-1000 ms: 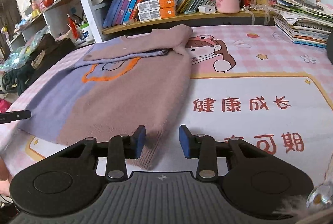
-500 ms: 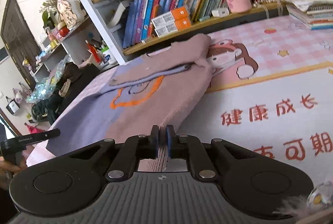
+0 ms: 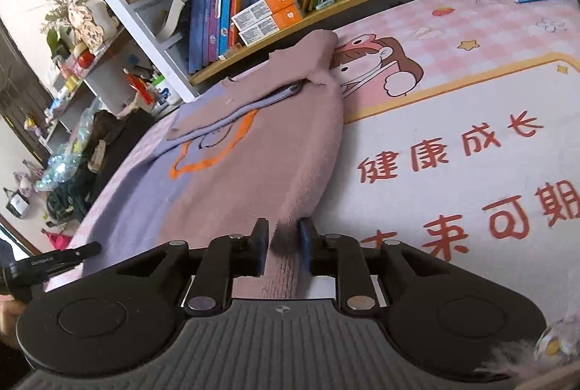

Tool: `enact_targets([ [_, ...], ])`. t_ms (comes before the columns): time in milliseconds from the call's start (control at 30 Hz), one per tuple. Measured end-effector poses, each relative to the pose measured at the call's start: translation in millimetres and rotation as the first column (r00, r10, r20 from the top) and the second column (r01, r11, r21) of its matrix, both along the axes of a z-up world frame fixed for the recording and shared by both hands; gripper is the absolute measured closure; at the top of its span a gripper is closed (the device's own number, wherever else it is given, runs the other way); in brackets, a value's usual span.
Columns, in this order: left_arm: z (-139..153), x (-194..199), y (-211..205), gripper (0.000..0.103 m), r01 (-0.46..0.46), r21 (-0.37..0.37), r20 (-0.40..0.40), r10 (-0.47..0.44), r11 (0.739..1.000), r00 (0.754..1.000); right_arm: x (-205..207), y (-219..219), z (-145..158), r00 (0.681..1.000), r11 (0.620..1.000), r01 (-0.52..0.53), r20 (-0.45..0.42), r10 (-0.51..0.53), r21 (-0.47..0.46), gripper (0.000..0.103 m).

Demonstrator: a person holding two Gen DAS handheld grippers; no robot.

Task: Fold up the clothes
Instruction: 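Grasp the lavender hem with the left gripper while the right gripper grasps the mauve hem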

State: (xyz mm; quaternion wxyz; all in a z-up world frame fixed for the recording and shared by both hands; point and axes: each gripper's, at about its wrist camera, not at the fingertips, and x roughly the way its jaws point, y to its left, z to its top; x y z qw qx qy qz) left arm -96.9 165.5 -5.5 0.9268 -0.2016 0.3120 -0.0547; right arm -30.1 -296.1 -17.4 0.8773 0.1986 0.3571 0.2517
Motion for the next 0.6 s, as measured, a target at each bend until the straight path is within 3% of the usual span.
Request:
enact_targets([
  [200,-2,1,2,0.082,-0.002,-0.038,0.005,0.002,0.999,1.0,2,8,0,1.0,1.0,-0.028,-0.002,0.028,0.014,0.08],
  [300,-3,0,2,0.075,0.013,-0.054,0.018,-0.012,0.998,1.0,2,11,0,0.999,0.999,-0.036,0.0,0.036,0.019,0.08],
  [367,-3,0,1,0.055,0.039,-0.066,0.034,-0.037,0.997,0.999,2,12,0,0.999,0.999,-0.042,-0.001,0.042,0.023,0.08],
  [433,-2,2,-2,0.043,0.07,-0.071,0.048,-0.067,0.995,0.997,3,13,0,0.999,0.999,-0.047,-0.003,0.047,0.022,0.08],
  [600,1,5,-12,0.042,0.067,-0.021,0.042,-0.066,0.998,0.997,4,11,-1,0.999,0.998,-0.049,-0.004,0.049,0.034,0.08],
])
